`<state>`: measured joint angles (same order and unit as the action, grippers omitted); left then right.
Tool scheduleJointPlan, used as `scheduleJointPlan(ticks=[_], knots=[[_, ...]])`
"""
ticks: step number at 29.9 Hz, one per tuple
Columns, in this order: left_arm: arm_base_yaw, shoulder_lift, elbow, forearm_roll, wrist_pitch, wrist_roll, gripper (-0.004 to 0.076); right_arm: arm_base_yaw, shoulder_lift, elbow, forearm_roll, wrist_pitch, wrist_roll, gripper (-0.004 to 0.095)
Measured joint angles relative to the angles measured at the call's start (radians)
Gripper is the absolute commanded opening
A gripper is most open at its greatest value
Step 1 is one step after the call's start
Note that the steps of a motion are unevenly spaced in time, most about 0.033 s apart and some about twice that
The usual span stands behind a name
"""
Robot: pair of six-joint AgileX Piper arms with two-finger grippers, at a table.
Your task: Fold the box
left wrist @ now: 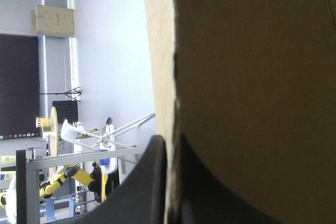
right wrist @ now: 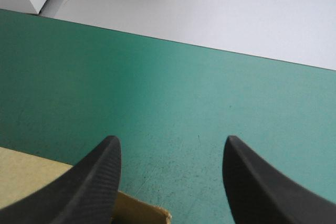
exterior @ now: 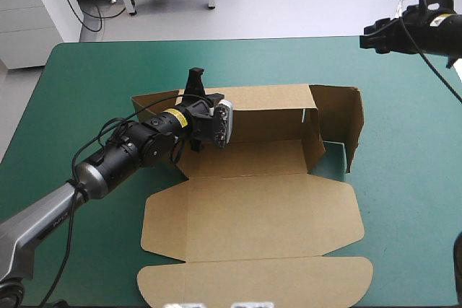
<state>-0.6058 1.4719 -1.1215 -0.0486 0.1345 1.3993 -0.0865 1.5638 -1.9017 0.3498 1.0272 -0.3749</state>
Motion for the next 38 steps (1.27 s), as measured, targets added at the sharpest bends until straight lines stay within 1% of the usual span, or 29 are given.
scheduleJointPlan(ticks=[4, 9, 11, 14, 17, 23, 27, 38], knots=[[0.000, 0.000, 0.000, -0.002, 0.000, 0.000, -0.0008, 0.022, 0.129, -0.116, -0.020, 0.058, 0.007, 0.0540], [0.000, 0.000, 0.000, -0.002, -0.001, 0.000, -0.0008, 0.104, 0.267, -0.250, -0.133, 0.087, 0.050, 0.0542], [0.000, 0.000, 0.000, -0.002, -0.001, 0.000, -0.0008, 0.121, 0.310, -0.281, -0.145, 0.088, 0.068, 0.0578], [0.000, 0.000, 0.000, -0.002, -0.002, 0.000, -0.0008, 0.128, 0.372, -0.315, -0.130, 0.088, 0.080, 0.0664], [0.000, 0.000, 0.000, -0.002, -0.002, 0.000, -0.0008, 0.128, 0.411, -0.319, -0.124, 0.093, 0.091, 0.0677], [0.000, 0.000, 0.000, -0.002, -0.002, 0.000, -0.0008, 0.131, 0.453, -0.319, -0.120, 0.169, 0.109, 0.0677], [0.000, 0.000, 0.000, -0.002, -0.002, 0.000, -0.0008, 0.133, 0.455, -0.300, -0.119, 0.176, 0.120, 0.0679], [0.000, 0.000, 0.000, -0.003, -0.002, 0.000, -0.0008, 0.133, 0.452, -0.153, -0.128, 0.177, 0.131, 0.0678]])
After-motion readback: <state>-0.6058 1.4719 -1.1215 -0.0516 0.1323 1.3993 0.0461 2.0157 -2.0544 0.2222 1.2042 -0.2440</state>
